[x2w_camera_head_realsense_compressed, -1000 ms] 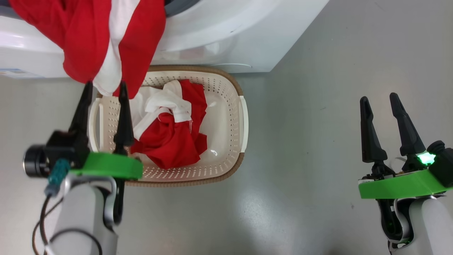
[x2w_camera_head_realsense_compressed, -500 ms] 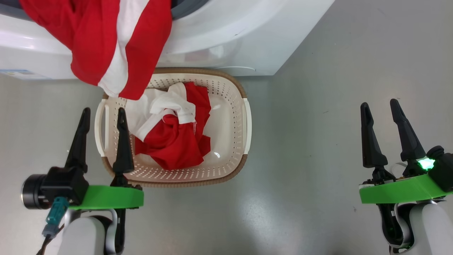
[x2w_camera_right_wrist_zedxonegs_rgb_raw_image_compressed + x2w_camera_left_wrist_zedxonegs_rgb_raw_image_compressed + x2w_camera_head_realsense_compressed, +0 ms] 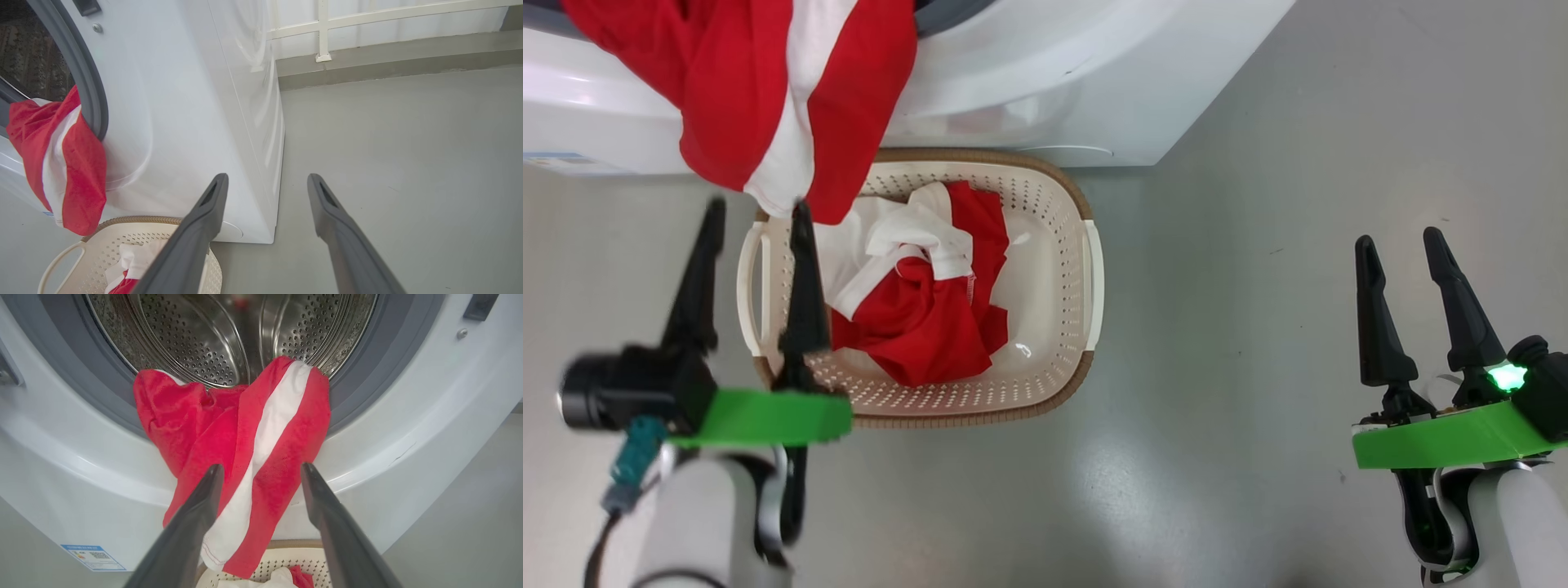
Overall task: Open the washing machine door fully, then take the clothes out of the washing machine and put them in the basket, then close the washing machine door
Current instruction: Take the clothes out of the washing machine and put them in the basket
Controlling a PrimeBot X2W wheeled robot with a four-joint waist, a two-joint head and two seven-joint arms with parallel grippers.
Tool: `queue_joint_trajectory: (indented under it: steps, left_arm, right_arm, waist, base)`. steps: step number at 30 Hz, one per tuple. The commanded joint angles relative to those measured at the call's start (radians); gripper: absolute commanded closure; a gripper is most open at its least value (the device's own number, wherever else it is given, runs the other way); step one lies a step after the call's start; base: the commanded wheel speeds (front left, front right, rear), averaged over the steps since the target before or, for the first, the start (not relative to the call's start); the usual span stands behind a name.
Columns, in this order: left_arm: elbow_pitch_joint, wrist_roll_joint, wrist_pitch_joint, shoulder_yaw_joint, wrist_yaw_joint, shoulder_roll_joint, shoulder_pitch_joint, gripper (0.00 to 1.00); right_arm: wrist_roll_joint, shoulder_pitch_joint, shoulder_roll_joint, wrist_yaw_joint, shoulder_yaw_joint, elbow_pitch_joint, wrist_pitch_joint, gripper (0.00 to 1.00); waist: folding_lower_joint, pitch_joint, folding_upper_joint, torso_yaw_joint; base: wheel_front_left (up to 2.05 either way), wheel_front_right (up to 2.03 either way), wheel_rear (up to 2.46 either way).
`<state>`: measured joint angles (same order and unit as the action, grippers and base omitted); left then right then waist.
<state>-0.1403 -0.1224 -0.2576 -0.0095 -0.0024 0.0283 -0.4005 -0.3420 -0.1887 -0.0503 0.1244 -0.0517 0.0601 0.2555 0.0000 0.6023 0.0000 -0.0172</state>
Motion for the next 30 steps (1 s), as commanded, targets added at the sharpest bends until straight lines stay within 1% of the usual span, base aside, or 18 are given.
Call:
queue_joint_trajectory:
  steps: [1,7,10,14,15,21,22,30]
  left_arm:
    - [0.029,0.011,-0.004,0.030,-0.010,0.025,-0.019,0.00]
    - [-0.020,0.035,-0.004,0.029,-0.043,0.054,-0.179,0.00]
    - [-0.094,0.033,-0.002,0.018,-0.061,0.068,-0.273,0.00]
    - [-0.198,0.028,0.039,0.001,-0.079,0.090,-0.418,0.00]
    - [-0.198,0.028,0.039,0.001,-0.079,0.090,-0.418,0.00]
    - [-0.378,0.022,0.165,-0.029,-0.099,0.120,-0.608,0.00]
    - [-0.441,0.015,0.195,-0.038,-0.105,0.127,-0.668,0.00]
    - [-0.710,0.021,0.246,-0.066,-0.112,0.163,-0.857,0.00]
  right_arm:
    - [0.002,0.003,0.000,0.006,0.019,-0.025,0.006,0.00]
    - [0.000,-0.008,0.000,0.006,0.023,-0.024,0.006,0.00]
    - [-0.002,-0.016,0.000,0.006,0.028,-0.024,0.006,0.00]
    - [-0.005,-0.024,0.000,0.006,0.031,-0.023,0.006,0.00]
    - [-0.005,-0.024,0.000,0.006,0.031,-0.023,0.006,0.00]
    - [-0.014,-0.038,0.000,0.006,0.034,-0.025,0.006,0.00]
    - [-0.016,-0.041,0.000,0.006,0.033,-0.026,0.006,0.00]
    - [-0.026,-0.063,0.000,0.006,0.048,-0.023,0.006,0.00]
  waist:
    - [0.0000,0.002,0.0000,0.001]
    - [0.0000,0.016,0.0000,0.003]
    - [0.0000,0.024,0.0000,-0.001]
    - [0.0000,0.035,0.0000,-0.007]
    - [0.0000,0.035,0.0000,-0.007]
    - [0.0000,0.057,0.0000,-0.020]
    - [0.0000,0.064,0.0000,-0.022]
    - [0.0000,0.087,0.0000,-0.046]
  base:
    - [0.00,0.00,0.00]
    - [0.00,0.00,0.00]
    - [0.00,0.00,0.00]
    - [0.00,0.00,0.00]
    - [0.00,0.00,0.00]
    - [0.00,0.00,0.00]
    - [0.00,0.00,0.00]
    - [0.00,0.00,0.00]
